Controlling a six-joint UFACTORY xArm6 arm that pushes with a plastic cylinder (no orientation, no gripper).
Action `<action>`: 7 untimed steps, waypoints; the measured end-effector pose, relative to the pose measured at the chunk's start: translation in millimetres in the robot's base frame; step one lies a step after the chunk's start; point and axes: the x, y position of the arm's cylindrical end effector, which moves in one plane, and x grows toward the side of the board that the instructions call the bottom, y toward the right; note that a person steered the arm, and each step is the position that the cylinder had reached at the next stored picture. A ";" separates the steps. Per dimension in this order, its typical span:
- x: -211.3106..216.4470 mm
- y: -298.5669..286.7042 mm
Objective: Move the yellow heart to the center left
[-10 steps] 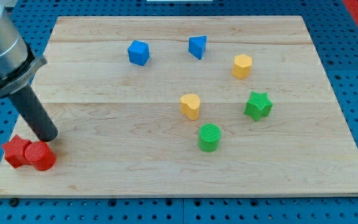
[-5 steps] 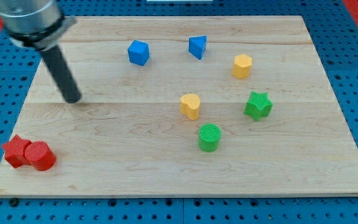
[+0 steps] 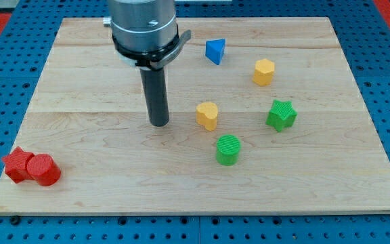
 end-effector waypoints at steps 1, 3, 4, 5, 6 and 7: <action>14.6 9.8; 27.9 72.9; 11.0 84.5; -7.3 65.0; -5.5 75.1; 4.4 110.0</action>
